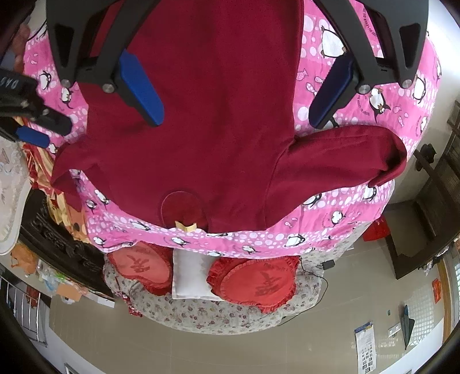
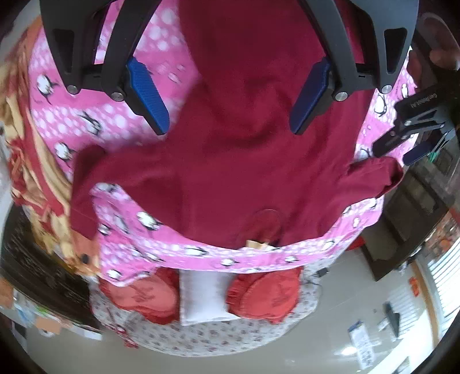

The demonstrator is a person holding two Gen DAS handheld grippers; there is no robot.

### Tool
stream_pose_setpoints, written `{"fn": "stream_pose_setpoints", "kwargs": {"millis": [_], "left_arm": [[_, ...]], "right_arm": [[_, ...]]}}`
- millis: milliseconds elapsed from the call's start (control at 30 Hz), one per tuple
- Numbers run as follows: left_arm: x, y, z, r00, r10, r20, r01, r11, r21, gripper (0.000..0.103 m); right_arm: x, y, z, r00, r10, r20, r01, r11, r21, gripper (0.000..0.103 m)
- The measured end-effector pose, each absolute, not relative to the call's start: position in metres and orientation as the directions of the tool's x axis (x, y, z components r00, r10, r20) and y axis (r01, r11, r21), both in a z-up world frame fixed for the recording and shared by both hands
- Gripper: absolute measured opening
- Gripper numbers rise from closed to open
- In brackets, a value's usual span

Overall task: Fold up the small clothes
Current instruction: 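Move both open tools over the body of the flat sweater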

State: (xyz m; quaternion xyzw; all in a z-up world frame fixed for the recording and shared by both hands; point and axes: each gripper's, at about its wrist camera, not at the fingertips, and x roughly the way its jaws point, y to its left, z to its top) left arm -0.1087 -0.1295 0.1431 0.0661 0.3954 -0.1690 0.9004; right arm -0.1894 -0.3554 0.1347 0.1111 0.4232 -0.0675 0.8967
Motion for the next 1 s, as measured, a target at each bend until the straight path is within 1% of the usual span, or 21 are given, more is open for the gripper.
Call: {"fn": "stream_pose_setpoints", "kwargs": {"millis": [133, 267, 500, 600, 767, 1000], "left_arm": [[-0.102, -0.128, 0.136, 0.627, -0.243, -0.740, 0.347, 0.938, -0.014, 0.103], [-0.095, -0.126, 0.128, 0.632, -0.229, -0.741, 0.335, 0.942, -0.006, 0.103], [-0.086, -0.123, 0.114, 0.628, -0.211, -0.749, 0.319, 0.948, 0.001, 0.102], [-0.082, -0.122, 0.108, 0.622, -0.206, -0.756, 0.314, 0.949, 0.000, 0.102], [-0.079, -0.122, 0.101, 0.618, -0.200, -0.760, 0.309, 0.951, 0.001, 0.102], [-0.076, -0.123, 0.092, 0.616, -0.185, -0.766, 0.310, 0.951, 0.019, 0.102]], "right_arm": [[-0.169, -0.337, 0.126, 0.629, -0.026, -0.777, 0.190, 0.974, 0.121, 0.064], [-0.154, -0.326, 0.120, 0.635, -0.057, -0.770, 0.197, 0.976, 0.091, 0.064], [-0.135, -0.313, 0.108, 0.634, -0.036, -0.772, 0.186, 0.977, 0.107, 0.064], [-0.131, -0.312, 0.100, 0.626, -0.012, -0.779, 0.183, 0.974, 0.132, 0.064], [-0.125, -0.306, 0.091, 0.604, -0.036, -0.796, 0.171, 0.982, 0.085, 0.064], [-0.120, -0.307, 0.079, 0.573, -0.039, -0.818, 0.190, 0.978, 0.087, 0.064]]}}
